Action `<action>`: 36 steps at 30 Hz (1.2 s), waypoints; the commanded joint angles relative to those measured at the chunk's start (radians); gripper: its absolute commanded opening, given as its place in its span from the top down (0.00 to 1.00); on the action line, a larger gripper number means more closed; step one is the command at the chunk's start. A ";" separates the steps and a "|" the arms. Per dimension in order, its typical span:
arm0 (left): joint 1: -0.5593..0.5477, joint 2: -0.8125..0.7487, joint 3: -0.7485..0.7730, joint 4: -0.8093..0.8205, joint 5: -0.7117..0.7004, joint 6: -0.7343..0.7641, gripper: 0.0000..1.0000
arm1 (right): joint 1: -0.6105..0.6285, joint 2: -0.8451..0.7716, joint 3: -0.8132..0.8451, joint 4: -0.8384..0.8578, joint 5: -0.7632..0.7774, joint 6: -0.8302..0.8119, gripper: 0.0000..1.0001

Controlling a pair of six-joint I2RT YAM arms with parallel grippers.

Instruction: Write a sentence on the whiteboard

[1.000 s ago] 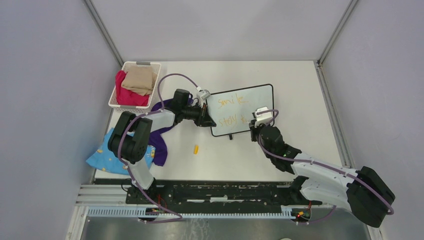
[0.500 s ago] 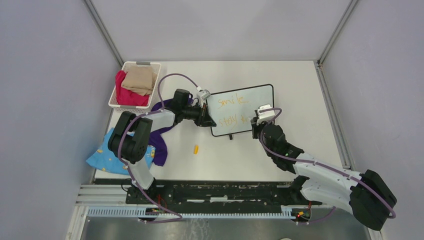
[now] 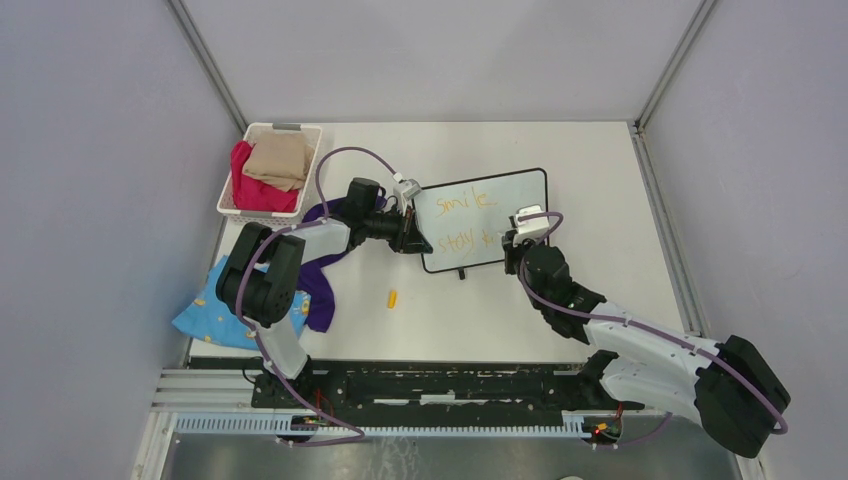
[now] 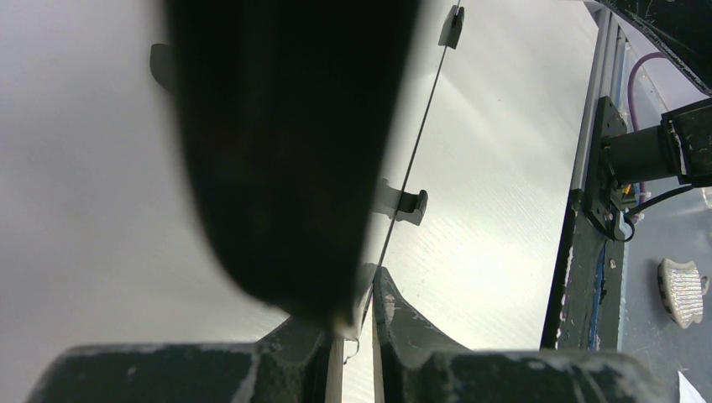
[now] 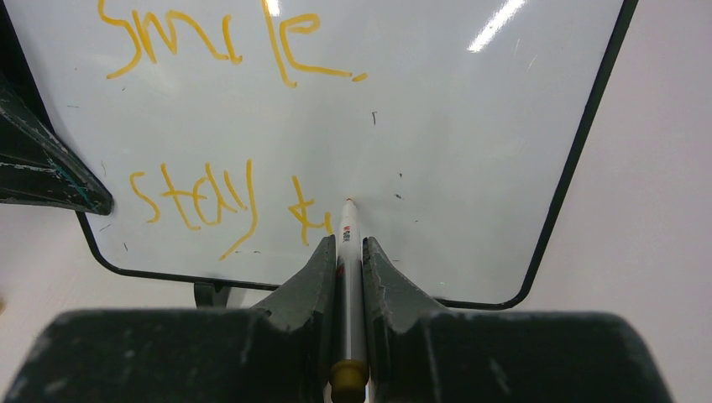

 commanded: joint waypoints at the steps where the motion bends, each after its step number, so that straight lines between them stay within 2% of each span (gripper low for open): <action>1: -0.042 0.068 -0.026 -0.149 -0.145 0.085 0.98 | -0.006 0.000 0.003 0.038 -0.005 0.011 1.00; 14: -0.042 0.070 -0.026 -0.151 -0.145 0.085 0.98 | -0.006 -0.025 -0.070 0.024 -0.017 0.050 1.00; 36: -0.045 0.074 -0.026 -0.152 -0.145 0.085 0.98 | -0.030 0.008 0.054 0.017 0.015 0.001 1.00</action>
